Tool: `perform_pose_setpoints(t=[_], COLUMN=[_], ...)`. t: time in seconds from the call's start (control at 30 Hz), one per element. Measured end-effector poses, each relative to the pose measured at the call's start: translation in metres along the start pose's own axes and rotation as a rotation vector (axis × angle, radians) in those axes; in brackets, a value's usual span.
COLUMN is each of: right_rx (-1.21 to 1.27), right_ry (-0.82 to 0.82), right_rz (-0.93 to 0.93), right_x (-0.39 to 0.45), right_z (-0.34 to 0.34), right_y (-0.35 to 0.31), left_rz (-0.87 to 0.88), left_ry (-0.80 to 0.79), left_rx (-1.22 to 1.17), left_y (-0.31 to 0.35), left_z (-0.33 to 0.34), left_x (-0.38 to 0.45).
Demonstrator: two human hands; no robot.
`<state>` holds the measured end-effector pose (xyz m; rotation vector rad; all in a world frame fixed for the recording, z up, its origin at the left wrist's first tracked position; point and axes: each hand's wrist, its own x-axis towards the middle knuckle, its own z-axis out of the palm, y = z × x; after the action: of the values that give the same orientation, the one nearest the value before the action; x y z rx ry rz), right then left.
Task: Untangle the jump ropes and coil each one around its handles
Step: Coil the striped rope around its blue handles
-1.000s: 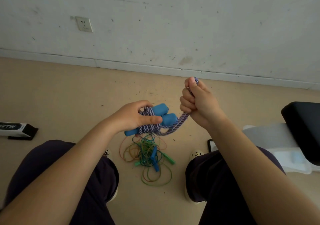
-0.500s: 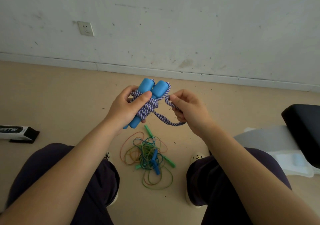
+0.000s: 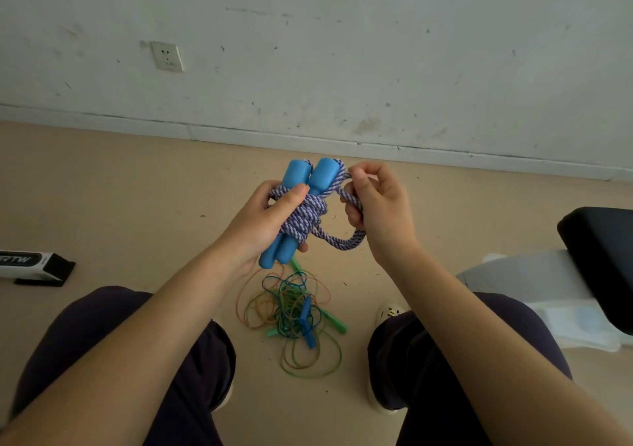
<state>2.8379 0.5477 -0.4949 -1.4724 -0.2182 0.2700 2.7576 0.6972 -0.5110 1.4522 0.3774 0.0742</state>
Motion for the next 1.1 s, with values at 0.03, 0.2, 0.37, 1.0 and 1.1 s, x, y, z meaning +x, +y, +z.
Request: perform_pose_setpoints(t=[0.03, 0.2, 0.37, 1.0, 1.1], right_rx=[-0.002, -0.126, -0.344, -0.376, -0.403], right_ry=[0.008, -0.050, -0.143, -0.170, -0.257], right_rz=[0.005, -0.063, -0.124, -0.170, -0.083], right_x=[0.000, -0.002, -0.003, 0.000, 0.000], right_z=[0.000, 0.006, 0.001, -0.006, -0.006], right_y=[-0.001, 0.004, 0.004, 0.000, 0.003], left_rz=[-0.009, -0.035, -0.073, -0.065, -0.064], left_ry=[-0.011, -0.014, 0.047, -0.117, -0.100], left_rx=[-0.004, -0.041, -0.025, -0.068, -0.099], left_y=[0.000, -0.001, -0.002, 0.007, 0.007], left_z=[0.001, 0.005, -0.001, 0.001, 0.000], left_x=[-0.001, 0.000, 0.004, -0.002, 0.000])
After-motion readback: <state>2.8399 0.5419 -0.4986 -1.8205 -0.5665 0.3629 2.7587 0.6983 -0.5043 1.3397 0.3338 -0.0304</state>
